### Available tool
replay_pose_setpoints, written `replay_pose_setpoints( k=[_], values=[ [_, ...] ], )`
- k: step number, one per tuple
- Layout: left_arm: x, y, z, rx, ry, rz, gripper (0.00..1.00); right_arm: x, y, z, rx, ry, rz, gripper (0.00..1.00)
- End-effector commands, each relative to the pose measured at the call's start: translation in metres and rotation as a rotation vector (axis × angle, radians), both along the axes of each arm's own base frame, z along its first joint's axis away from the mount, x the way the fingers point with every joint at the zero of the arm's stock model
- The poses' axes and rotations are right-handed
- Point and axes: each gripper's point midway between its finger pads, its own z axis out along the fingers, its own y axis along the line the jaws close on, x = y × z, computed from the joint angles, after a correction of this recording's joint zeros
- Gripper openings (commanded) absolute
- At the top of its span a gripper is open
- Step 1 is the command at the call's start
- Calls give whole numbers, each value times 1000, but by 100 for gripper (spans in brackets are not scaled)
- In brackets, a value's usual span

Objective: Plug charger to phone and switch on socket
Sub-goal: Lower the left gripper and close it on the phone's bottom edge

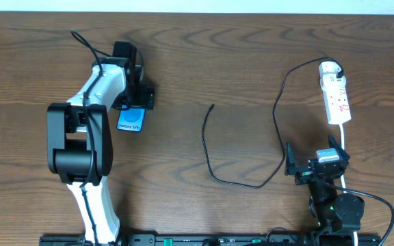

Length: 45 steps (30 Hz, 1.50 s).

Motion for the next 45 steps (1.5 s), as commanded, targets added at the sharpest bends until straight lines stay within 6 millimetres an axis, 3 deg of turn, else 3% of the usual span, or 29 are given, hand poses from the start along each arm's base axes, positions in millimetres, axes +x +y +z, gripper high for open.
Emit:
replay_pose_setpoints(
  k=[1, 8, 29, 31, 34, 45],
  values=[
    [-16, -6, -29, 32, 87, -22, 91, 0, 2, -1, 11, 0, 9, 99],
    [-17, -6, -29, 33, 91, -17, 84, 0, 2, -1, 11, 0, 9, 99],
    [-22, -5, -29, 30, 108, 61, 84, 0, 2, -1, 11, 0, 9, 99],
    [-22, -5, -29, 30, 108, 61, 85, 0, 2, -1, 11, 0, 9, 99],
    [-22, -5, -29, 30, 108, 61, 96, 0, 2, -1, 11, 0, 9, 99],
    [-25, -5, -29, 31, 119, 61, 100, 0, 2, -1, 11, 0, 9, 99]
  ],
)
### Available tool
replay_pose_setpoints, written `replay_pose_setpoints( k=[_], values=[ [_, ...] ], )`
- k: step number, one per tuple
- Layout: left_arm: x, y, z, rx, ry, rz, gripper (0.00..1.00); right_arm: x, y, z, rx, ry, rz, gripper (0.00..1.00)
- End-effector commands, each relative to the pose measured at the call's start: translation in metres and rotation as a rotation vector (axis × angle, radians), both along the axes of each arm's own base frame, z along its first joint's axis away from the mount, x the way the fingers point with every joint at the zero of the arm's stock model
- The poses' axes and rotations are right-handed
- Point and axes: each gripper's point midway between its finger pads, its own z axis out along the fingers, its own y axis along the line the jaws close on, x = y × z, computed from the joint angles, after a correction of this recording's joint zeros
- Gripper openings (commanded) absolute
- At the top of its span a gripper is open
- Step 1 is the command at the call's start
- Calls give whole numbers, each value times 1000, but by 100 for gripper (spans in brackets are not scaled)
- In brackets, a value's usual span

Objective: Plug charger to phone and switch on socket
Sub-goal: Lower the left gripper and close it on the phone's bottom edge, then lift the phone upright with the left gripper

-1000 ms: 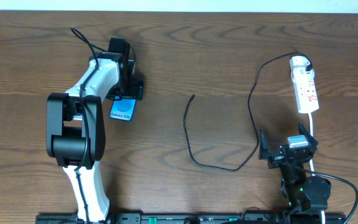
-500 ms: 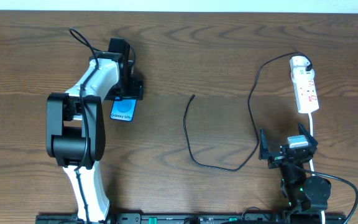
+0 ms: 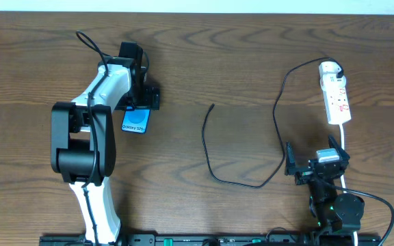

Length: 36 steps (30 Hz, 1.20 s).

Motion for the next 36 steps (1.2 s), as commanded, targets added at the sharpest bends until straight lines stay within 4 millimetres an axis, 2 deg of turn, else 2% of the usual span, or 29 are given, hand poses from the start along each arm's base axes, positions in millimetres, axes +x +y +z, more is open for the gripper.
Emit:
replay_pose_setpoints(
  k=[1, 3, 4, 7, 12, 20, 36],
  values=[
    [-20, 6, -29, 39, 102, 4, 100, 0, 2, -1, 11, 0, 8, 99],
    [-22, 6, -29, 40, 110, 3, 99, 0, 2, -1, 11, 0, 8, 99],
    [-25, 6, -28, 41, 122, 3, 94, 0, 2, -1, 11, 0, 8, 99],
    [-35, 7, -28, 46, 164, 2, 88, 0, 2, -1, 11, 0, 8, 99],
    [-37, 7, -28, 46, 172, 3, 82, 0, 2, -1, 11, 0, 8, 99],
    [-38, 8, -28, 47, 176, 24, 81, 0, 2, -1, 11, 0, 8, 99],
    [-37, 7, -28, 45, 167, 210, 82, 0, 2, -1, 11, 0, 9, 99]
  ],
)
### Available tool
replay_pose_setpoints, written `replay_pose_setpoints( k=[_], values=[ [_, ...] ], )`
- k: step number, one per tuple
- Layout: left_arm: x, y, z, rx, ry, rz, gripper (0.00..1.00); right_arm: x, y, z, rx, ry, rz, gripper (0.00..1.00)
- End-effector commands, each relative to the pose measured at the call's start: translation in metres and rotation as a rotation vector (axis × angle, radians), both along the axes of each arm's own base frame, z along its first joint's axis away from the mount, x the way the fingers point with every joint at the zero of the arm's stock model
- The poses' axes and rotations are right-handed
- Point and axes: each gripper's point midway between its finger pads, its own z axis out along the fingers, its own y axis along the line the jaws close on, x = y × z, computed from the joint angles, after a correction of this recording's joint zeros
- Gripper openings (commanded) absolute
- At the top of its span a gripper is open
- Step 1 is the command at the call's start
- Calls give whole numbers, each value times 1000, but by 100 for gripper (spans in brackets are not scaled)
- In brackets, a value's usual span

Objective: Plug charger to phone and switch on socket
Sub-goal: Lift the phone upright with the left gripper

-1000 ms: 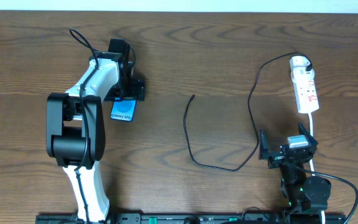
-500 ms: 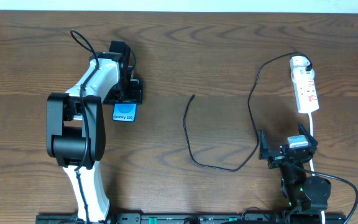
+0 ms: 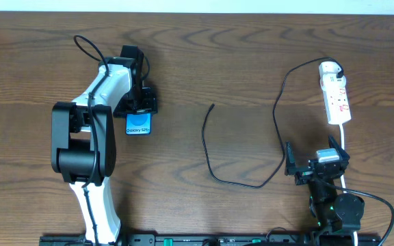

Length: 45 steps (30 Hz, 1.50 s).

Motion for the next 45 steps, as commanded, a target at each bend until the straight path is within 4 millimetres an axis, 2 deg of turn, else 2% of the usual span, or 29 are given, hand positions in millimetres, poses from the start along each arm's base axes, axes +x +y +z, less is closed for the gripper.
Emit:
replay_pose_setpoints(
  k=[1, 11, 19, 29, 39, 41, 45],
  values=[
    [-13, 7, -27, 52, 73, 82, 82, 0, 2, -1, 11, 0, 9, 99],
    [-5, 7, -27, 51, 36, 224, 83, 0, 2, -1, 11, 0, 9, 99],
    [-3, 6, -28, 49, 28, 233, 83, 0, 2, -1, 11, 0, 9, 99],
    [14, 5, -28, 34, -42, 266, 83, 0, 2, -1, 11, 0, 9, 99],
    [21, 4, -27, 28, -67, 267, 83, 0, 2, -1, 11, 0, 9, 99],
    [20, 4, -28, 28, -67, 267, 80, 0, 2, -1, 11, 0, 9, 99],
    [20, 4, -28, 28, -66, 267, 70, 0, 2, -1, 11, 0, 9, 99]
  ],
)
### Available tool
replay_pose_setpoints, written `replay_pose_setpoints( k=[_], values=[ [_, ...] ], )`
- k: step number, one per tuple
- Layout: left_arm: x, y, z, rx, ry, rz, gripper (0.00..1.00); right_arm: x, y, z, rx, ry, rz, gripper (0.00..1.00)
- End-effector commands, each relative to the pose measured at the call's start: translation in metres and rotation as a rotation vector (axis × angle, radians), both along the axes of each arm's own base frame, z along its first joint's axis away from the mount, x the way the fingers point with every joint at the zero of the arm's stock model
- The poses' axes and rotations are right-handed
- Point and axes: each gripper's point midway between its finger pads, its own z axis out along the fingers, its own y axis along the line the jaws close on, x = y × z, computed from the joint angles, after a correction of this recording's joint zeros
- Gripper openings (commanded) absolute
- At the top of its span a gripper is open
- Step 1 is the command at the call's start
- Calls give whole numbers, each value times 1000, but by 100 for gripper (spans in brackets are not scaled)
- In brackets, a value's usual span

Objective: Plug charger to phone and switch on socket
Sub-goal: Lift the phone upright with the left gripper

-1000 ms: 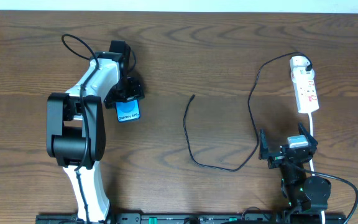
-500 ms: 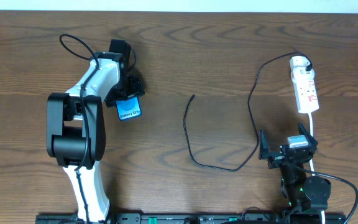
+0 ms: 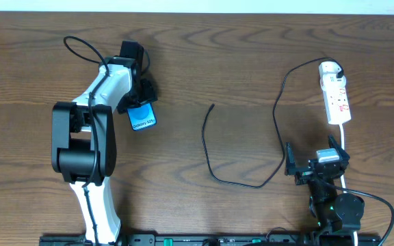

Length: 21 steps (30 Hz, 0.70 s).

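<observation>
The phone (image 3: 142, 116), blue-screened with white lettering, lies tilted on the table at the left, its top end under my left gripper (image 3: 141, 101), whose fingers sit at its sides, apparently shut on it. A black charger cable (image 3: 207, 147) runs from its free tip (image 3: 213, 106) in the middle down and round to the white socket strip (image 3: 335, 96) at the far right. My right gripper (image 3: 317, 166) rests open near the front right edge, away from both cable and phone.
The socket strip's white lead (image 3: 345, 147) runs down past the right arm's base (image 3: 334, 208). The left arm (image 3: 87, 137) stretches over the left part of the table. Bare wood lies between phone and cable tip.
The phone has turned, its lower end swung to the right, and it lies a little farther right. My left gripper moved with it. The right arm and the cable have not moved.
My left gripper held the phone's top at the far left. At each later moment the phone lay a little farther right, toward the cable tip, and now it is also turned. The right gripper, cable and socket strip stayed still throughout.
</observation>
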Motion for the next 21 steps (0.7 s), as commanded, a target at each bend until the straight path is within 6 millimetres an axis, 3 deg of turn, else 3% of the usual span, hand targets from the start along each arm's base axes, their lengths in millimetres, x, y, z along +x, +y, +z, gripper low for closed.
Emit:
replay_pose_setpoints(
  k=[1, 12, 21],
  values=[
    [-13, 1, -29, 7, 74, -3, 68, 0, 2, -1, 11, 0, 9, 99],
    [-19, 8, -19, 8, 92, 12, 67, 0, 2, -1, 11, 0, 9, 99],
    [-19, 9, 28, -1, 29, 17, 67, 0, 2, -1, 11, 0, 9, 99]
  ],
)
